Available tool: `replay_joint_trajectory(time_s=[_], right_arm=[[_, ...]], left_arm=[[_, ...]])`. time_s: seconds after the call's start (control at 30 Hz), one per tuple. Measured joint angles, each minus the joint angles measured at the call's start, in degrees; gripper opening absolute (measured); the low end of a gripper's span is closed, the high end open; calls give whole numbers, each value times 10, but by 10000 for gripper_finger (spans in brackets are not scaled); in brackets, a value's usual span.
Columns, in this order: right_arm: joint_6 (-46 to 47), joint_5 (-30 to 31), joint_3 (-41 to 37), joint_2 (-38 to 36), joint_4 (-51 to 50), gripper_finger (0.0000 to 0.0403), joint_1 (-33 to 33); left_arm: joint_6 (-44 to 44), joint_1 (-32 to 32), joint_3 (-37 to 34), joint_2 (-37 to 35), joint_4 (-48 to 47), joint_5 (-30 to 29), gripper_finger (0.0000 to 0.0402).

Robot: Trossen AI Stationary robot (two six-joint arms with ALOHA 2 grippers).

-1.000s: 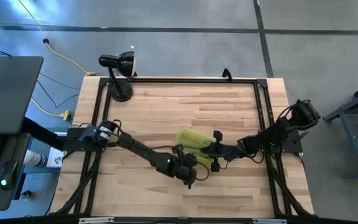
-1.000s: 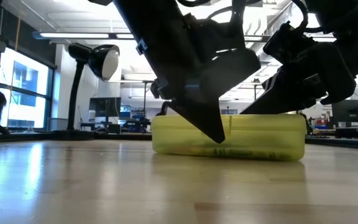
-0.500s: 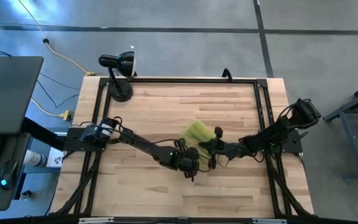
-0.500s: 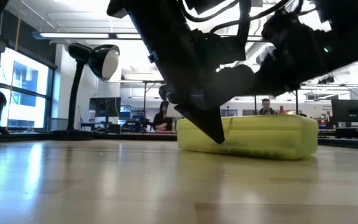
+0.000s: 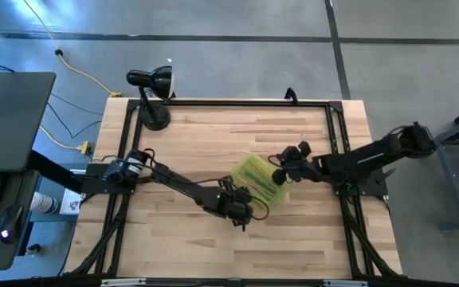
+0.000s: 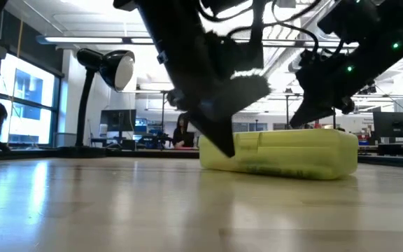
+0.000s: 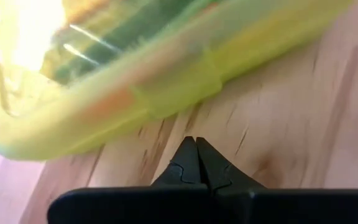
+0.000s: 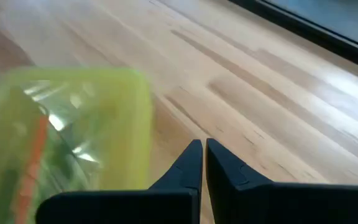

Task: Pick & place school supplies into a supply box
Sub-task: Close the yellow supply box

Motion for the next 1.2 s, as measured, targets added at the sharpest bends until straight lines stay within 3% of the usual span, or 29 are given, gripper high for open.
replay_joint_trajectory(time_s=[0.17,0.53,0.93,1.2], right_arm=[[1,-32,0,5,-2,0,-38],[25,-217,1,28,0,0,-117],[25,-223,1,139,125,0,-111],[16,-251,1,154,168,0,-108]], left_arm=[[0,0,1,-2,6,-21,11],[55,36,1,-2,67,2,10],[93,51,1,-2,110,53,10],[95,52,0,-2,116,59,9]])
